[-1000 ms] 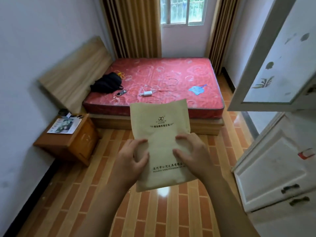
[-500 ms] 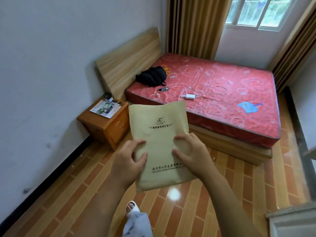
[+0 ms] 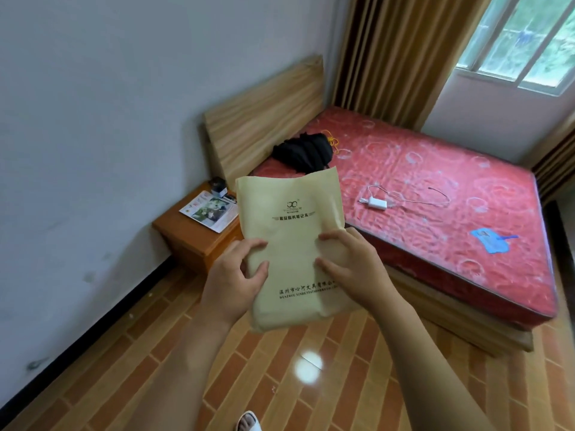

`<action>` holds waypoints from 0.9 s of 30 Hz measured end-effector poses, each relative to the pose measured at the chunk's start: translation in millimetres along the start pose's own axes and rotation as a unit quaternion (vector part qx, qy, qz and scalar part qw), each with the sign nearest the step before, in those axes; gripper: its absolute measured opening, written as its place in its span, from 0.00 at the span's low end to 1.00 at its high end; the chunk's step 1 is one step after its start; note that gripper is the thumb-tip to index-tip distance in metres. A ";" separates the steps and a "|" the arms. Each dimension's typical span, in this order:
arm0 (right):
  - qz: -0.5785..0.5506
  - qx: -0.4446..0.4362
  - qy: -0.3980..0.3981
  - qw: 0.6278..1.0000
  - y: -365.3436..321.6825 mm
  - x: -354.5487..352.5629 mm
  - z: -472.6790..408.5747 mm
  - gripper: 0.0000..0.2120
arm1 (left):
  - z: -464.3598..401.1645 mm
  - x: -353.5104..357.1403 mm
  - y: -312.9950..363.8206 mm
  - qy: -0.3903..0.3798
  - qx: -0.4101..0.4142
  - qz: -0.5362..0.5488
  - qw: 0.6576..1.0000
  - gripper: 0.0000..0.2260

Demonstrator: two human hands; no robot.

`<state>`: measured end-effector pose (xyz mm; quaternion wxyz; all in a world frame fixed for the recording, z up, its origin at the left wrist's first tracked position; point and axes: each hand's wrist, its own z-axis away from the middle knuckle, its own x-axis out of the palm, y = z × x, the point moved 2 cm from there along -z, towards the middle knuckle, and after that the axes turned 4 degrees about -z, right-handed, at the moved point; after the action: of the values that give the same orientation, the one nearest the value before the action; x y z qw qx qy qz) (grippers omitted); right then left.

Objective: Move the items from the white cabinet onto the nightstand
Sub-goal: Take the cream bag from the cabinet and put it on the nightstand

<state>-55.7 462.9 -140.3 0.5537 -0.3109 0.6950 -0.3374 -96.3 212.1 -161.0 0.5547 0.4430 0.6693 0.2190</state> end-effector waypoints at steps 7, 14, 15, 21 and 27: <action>-0.010 -0.008 -0.041 0.999 -12.5 48.6 -70.5 0.17 | -43.6 -29.9 -44.4 0.027 -0.034 -0.004 0.999 0.16; -0.009 -0.031 -0.106 0.994 -11.3 96.8 -144.5 0.17 | -75.0 -48.6 -83.3 0.081 -0.090 -0.032 0.992 0.16; -0.010 -0.035 -0.118 0.992 -11.1 104.0 -156.1 0.17 | -80.4 -50.7 -88.1 0.089 -0.096 -0.038 0.991 0.16; -0.014 -0.068 -0.154 0.986 3.2 119.6 -240.1 0.17 | -140.4 -41.2 -105.4 0.120 -0.116 -0.085 0.982 0.16; -0.031 -0.089 -0.174 0.980 28.1 102.1 -346.4 0.16 | -225.7 -9.1 -102.8 0.142 -0.129 -0.100 0.976 0.16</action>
<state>-416.3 440.0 -165.2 0.6254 -0.4344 0.6054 -0.2318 -343.9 196.6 -171.5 0.5259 0.2626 0.7481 0.3078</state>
